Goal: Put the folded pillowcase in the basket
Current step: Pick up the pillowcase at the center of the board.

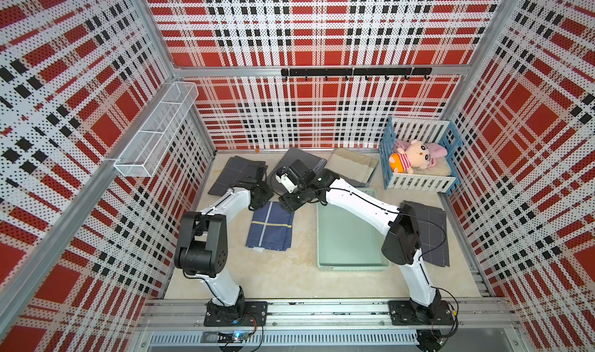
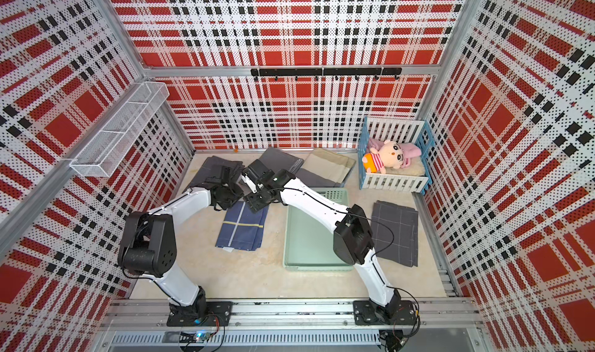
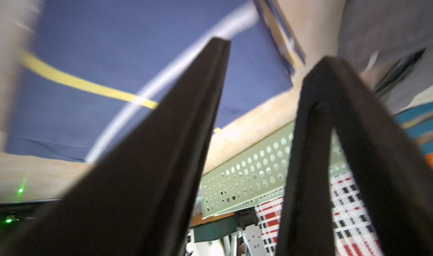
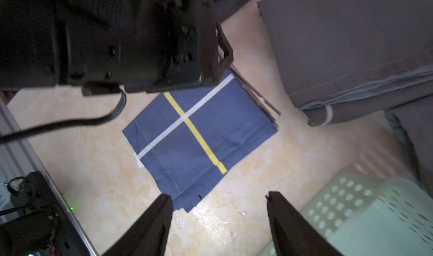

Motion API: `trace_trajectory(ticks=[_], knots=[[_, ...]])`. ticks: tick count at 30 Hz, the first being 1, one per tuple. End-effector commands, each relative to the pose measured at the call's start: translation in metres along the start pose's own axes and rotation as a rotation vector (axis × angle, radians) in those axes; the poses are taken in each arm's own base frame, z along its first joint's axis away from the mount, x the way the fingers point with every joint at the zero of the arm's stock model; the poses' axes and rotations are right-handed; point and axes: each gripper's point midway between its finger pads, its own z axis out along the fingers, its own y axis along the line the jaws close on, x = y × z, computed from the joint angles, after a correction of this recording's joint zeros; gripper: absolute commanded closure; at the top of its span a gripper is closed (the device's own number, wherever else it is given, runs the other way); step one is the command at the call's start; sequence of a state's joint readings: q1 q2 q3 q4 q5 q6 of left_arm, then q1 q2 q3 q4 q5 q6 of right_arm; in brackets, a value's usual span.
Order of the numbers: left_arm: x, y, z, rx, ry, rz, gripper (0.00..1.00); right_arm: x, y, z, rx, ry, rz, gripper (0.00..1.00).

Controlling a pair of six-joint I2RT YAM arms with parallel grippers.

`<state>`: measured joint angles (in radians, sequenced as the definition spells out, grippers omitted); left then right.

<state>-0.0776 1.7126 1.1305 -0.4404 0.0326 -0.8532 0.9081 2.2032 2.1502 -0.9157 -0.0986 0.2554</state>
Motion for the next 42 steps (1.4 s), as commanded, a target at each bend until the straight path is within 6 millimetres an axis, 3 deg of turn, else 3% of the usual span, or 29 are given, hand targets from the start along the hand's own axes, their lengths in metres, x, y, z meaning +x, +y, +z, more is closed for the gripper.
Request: trace_trajectory(ticks=[1,9,15,19,21,22,28,36,42], knots=[[-0.001,0.023,0.012,-0.073,0.036,0.084,0.60,0.031,0.007,0.031,-0.075,0.144,0.068,0.28],[0.001,0.027,0.040,-0.100,0.094,0.147,0.54,0.061,0.008,0.063,-0.109,0.247,0.132,0.27],[0.010,0.056,0.052,-0.192,0.108,0.133,0.56,0.083,0.007,0.074,-0.115,0.297,0.157,0.27],[0.018,0.068,0.055,-0.227,0.125,0.134,0.73,0.093,0.006,0.077,-0.118,0.320,0.168,0.27],[0.022,0.076,0.054,-0.245,0.134,0.127,0.94,0.094,0.004,0.076,-0.108,0.319,0.166,0.27],[0.024,0.081,0.053,-0.260,0.135,0.122,1.00,0.094,0.002,0.076,-0.101,0.318,0.163,0.27],[0.019,0.104,0.026,-0.301,0.068,0.038,1.00,0.095,-0.003,0.077,-0.083,0.322,0.157,0.27],[0.021,0.109,0.003,-0.267,0.034,-0.060,1.00,0.094,-0.006,0.079,-0.077,0.328,0.154,0.27],[0.010,0.103,-0.013,-0.246,-0.008,-0.073,0.63,0.108,0.000,0.080,-0.101,0.369,0.159,0.26]])
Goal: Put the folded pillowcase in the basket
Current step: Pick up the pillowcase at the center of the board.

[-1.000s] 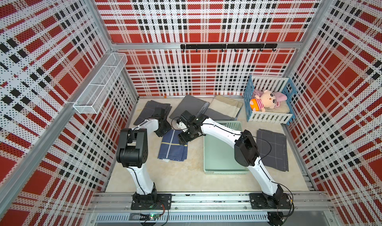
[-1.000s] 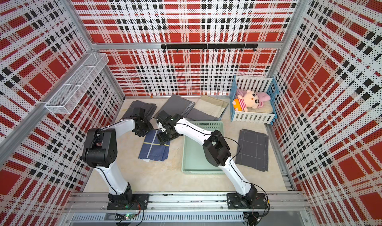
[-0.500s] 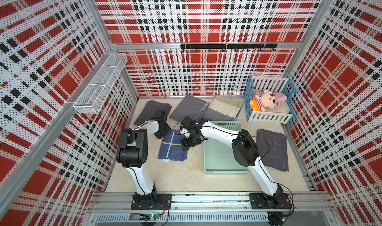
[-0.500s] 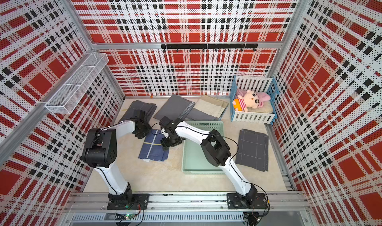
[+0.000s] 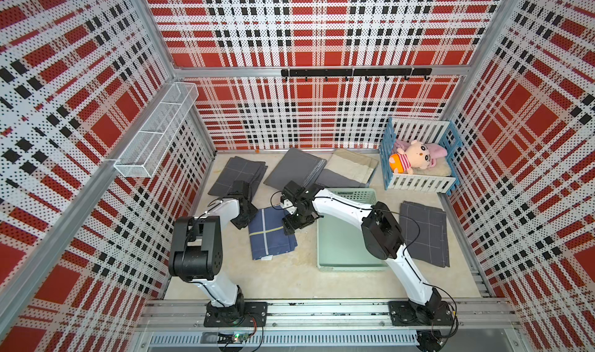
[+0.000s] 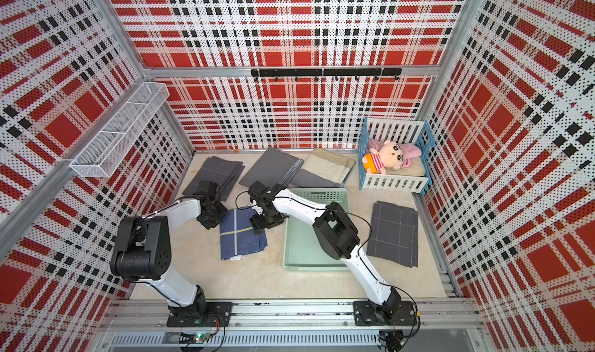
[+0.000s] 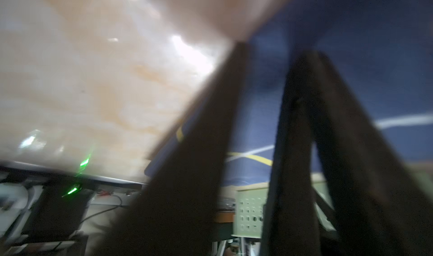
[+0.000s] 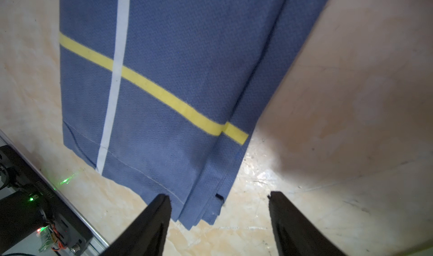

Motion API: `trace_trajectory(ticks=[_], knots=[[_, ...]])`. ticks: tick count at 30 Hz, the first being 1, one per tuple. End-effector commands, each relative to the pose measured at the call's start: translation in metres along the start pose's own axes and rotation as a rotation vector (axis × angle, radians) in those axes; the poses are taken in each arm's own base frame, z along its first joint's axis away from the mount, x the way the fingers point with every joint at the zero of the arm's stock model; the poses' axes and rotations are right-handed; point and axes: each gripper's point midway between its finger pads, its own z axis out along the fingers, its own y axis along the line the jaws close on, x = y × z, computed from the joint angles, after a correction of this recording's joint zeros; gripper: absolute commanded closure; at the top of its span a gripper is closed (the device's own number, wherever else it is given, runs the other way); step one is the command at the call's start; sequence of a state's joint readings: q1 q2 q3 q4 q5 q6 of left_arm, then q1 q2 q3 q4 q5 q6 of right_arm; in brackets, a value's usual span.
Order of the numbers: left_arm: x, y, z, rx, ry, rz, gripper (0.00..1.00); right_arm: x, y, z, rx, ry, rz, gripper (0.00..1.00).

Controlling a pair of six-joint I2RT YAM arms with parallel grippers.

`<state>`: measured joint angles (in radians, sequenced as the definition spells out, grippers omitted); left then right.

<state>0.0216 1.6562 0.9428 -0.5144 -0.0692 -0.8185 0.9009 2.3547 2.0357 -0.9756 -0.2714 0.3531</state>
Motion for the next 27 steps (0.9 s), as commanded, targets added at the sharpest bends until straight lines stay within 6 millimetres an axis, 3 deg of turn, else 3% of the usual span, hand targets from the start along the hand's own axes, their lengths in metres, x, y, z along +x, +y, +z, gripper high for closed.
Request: trace_trajectory(ticks=[1,4,9,14,22,27], knots=[[-0.010,0.003,-0.017,0.006,-0.036,-0.028,0.61,0.009,0.000,0.005,-0.008,0.028,-0.006,0.26],[-0.011,0.008,-0.019,-0.003,-0.045,-0.023,0.57,0.018,-0.002,0.011,0.009,0.045,-0.001,0.27],[0.001,0.016,-0.001,-0.035,0.015,-0.021,0.57,0.017,0.000,0.020,0.006,0.037,0.007,0.27],[0.003,0.010,0.004,-0.001,0.018,-0.022,0.59,0.016,0.005,0.027,-0.009,0.046,0.010,0.27],[0.026,0.020,0.025,-0.028,0.069,0.004,0.82,0.023,0.016,0.038,-0.013,0.084,-0.036,0.35],[0.036,0.020,0.033,-0.017,0.094,0.013,1.00,0.026,0.018,0.046,-0.038,0.104,-0.034,0.50]])
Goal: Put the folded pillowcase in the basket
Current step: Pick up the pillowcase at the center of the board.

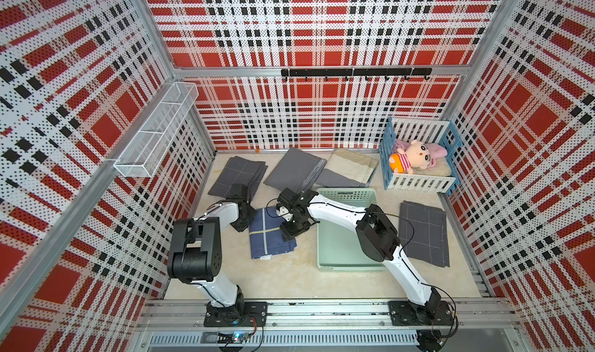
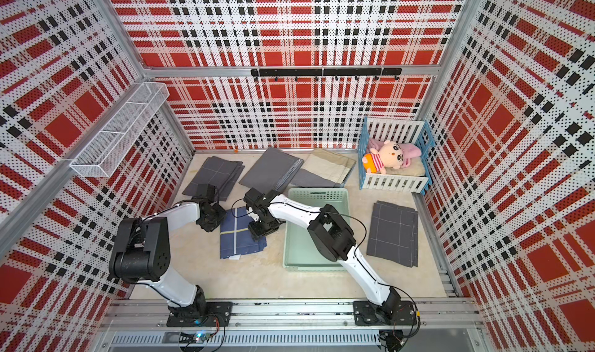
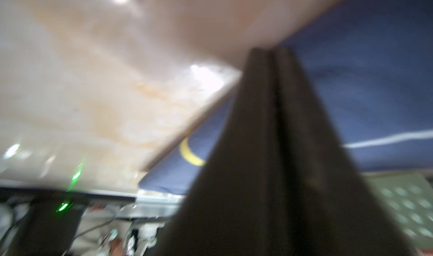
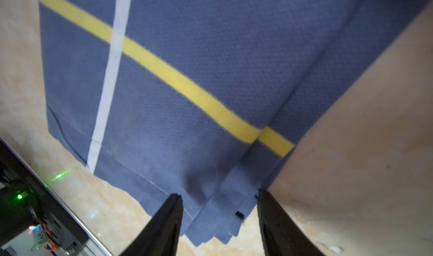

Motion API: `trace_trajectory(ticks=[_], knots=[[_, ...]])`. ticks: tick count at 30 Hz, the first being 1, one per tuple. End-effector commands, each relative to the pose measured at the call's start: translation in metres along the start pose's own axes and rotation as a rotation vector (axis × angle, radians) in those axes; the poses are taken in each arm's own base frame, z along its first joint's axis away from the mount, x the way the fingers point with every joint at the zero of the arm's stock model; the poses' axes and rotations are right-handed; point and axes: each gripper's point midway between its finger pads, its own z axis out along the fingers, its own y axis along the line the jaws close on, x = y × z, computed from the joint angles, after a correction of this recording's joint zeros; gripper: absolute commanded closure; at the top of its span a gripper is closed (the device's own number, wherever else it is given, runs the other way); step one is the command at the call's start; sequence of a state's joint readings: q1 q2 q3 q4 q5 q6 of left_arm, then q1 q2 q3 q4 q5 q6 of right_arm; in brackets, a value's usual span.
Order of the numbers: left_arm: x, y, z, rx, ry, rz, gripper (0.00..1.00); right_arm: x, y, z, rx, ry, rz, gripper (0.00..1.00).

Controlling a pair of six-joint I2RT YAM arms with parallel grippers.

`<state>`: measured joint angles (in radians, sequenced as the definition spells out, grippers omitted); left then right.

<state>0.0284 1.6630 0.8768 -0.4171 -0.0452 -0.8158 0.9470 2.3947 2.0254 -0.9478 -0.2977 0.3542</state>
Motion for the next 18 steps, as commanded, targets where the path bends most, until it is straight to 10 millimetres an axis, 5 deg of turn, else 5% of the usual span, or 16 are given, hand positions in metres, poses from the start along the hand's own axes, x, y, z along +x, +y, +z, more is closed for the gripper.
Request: trace_trajectory(ticks=[1,6,11,18], knots=[[0.031,0.016,0.021,-0.048,0.098,0.021,1.00,0.010,-0.001,0.021,-0.010,0.058,0.003,0.56],[0.039,0.005,0.019,-0.022,0.106,0.054,1.00,0.003,-0.005,0.017,0.013,0.030,0.011,0.72],[0.041,-0.008,0.008,0.017,0.084,0.085,1.00,-0.006,-0.008,0.012,0.029,-0.006,0.024,1.00],[0.031,-0.021,-0.022,0.103,0.024,0.076,1.00,-0.017,-0.016,-0.008,0.070,-0.084,0.043,1.00]])
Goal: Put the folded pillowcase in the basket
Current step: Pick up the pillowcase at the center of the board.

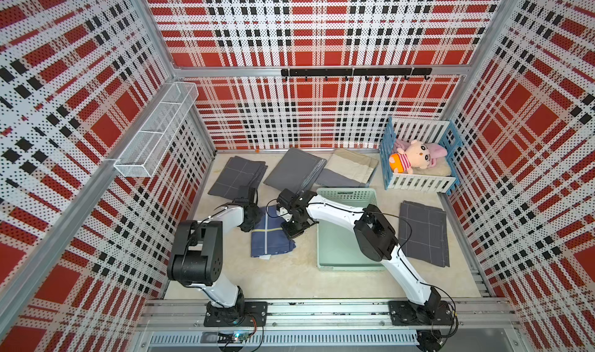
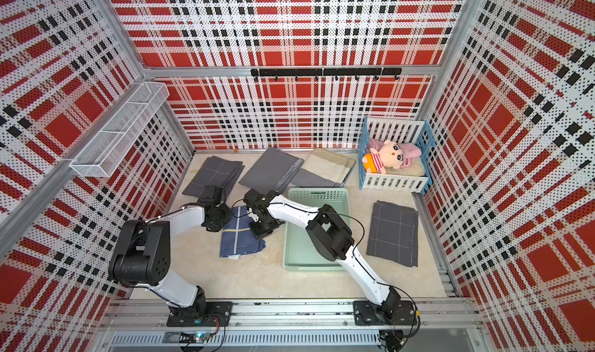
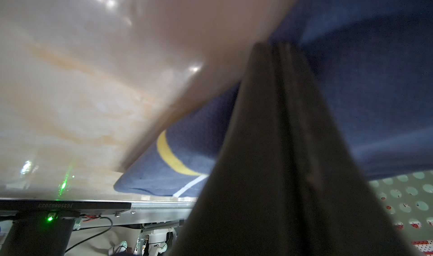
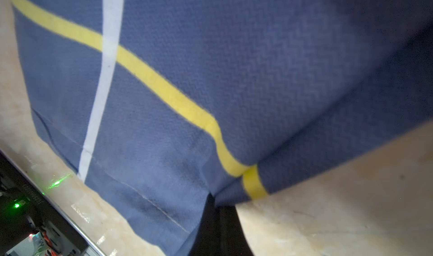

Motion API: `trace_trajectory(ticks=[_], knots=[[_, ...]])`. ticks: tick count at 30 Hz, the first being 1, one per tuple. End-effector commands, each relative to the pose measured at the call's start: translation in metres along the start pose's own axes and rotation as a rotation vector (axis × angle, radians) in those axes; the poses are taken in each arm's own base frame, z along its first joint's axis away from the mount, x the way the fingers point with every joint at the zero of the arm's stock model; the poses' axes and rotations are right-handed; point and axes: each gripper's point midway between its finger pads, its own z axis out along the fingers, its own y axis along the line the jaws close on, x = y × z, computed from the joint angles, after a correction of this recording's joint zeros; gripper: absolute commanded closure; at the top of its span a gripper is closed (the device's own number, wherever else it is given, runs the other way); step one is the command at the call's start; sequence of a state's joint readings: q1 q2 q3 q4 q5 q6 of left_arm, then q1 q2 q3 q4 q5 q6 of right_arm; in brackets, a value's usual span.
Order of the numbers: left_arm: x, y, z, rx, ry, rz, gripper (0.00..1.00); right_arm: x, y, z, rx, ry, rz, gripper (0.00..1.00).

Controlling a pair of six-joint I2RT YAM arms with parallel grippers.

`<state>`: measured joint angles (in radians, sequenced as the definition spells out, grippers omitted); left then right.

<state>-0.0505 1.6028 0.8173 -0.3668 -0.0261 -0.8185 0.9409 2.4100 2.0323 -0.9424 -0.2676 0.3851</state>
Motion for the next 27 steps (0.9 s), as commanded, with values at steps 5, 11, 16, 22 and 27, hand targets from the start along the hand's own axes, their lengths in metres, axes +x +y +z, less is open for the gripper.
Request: trace_trajectory(ticks=[5,11,16,22,27], knots=[[0.000,-0.018,-0.034,0.106,-0.009,-0.006,1.00,-0.022,-0.008,-0.033,0.067,-0.131,0.006,1.00],[-0.006,-0.040,-0.054,0.186,-0.029,-0.013,1.00,-0.029,-0.007,-0.060,0.085,-0.196,0.018,1.00],[-0.005,-0.063,-0.068,0.242,-0.028,-0.005,1.00,-0.033,-0.002,-0.084,0.071,-0.242,0.016,1.00],[-0.011,-0.096,-0.092,0.327,-0.053,0.005,1.00,-0.035,-0.003,-0.106,0.076,-0.283,0.016,1.00],[-0.008,-0.095,-0.086,0.306,-0.050,0.015,1.00,-0.034,-0.011,-0.096,0.073,-0.262,0.030,1.00]])
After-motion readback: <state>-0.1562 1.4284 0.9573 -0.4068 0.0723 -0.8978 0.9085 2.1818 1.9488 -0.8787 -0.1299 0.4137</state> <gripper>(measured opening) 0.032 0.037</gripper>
